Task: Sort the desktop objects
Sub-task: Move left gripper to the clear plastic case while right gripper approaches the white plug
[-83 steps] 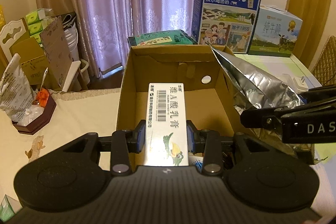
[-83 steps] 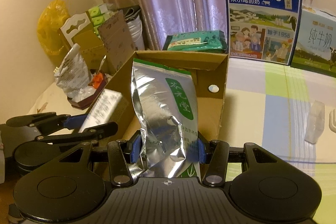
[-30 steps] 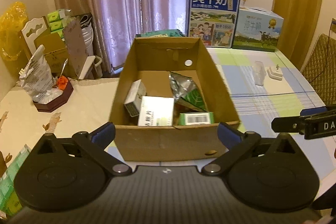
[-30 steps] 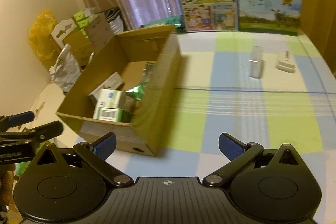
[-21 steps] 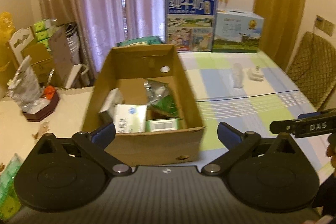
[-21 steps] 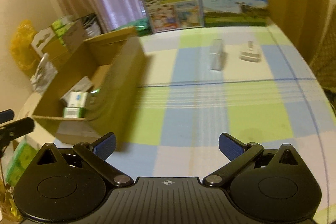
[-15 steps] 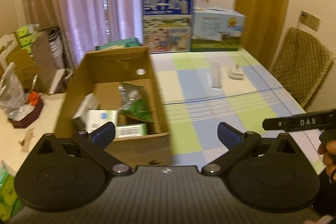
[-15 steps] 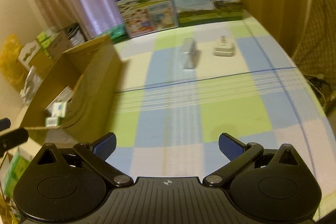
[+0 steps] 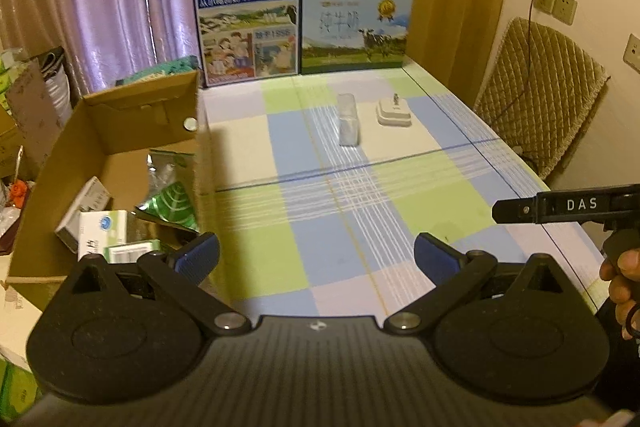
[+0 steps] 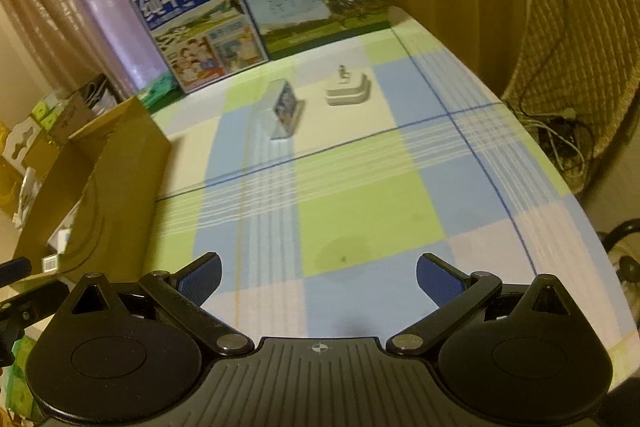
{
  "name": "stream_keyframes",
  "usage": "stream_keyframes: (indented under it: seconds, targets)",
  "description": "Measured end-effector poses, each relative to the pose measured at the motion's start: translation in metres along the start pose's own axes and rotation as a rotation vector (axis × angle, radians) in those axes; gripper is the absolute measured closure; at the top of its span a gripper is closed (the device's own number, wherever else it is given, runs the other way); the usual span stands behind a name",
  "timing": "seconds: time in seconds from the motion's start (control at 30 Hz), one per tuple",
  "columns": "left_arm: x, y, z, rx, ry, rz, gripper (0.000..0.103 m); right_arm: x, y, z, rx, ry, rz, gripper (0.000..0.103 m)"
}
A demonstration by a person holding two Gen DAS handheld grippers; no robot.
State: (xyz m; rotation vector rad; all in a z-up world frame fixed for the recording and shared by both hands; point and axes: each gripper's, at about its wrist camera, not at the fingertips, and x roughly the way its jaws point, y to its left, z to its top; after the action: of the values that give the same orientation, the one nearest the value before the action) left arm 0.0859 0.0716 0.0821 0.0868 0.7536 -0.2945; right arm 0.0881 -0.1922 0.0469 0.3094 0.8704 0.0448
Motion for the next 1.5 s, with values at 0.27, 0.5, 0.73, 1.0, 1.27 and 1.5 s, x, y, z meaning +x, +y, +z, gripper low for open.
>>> stream_keyframes:
  seconds: [0.27, 0.5, 0.73, 1.0, 1.27, 1.5]
  targets:
    - [0.018, -0.013, 0.000, 0.001, 0.032, -0.013, 0.002, 0.003, -0.021, 0.001, 0.027, -0.004, -0.025, 0.002]
    - [0.034, -0.023, 0.002, 0.015, 0.054, -0.032, 0.002, 0.007, -0.032, 0.009, 0.022, -0.016, -0.051, 0.002]
    - [0.050, -0.032, 0.005, 0.030, 0.070, -0.041, 0.002, 0.016, -0.037, 0.018, 0.012, -0.018, -0.061, 0.002]
    - [0.069, -0.043, 0.016, 0.059, 0.077, -0.056, 0.002, 0.027, -0.041, 0.026, 0.004, -0.019, -0.066, 0.002]
    - [0.092, -0.050, 0.029, 0.074, 0.077, -0.058, 0.002, 0.046, -0.040, 0.041, -0.030, -0.021, -0.065, 0.002]
    - [0.121, -0.052, 0.047, 0.090, 0.063, -0.049, 0.002, 0.069, -0.042, 0.063, -0.078, -0.034, -0.066, 0.002]
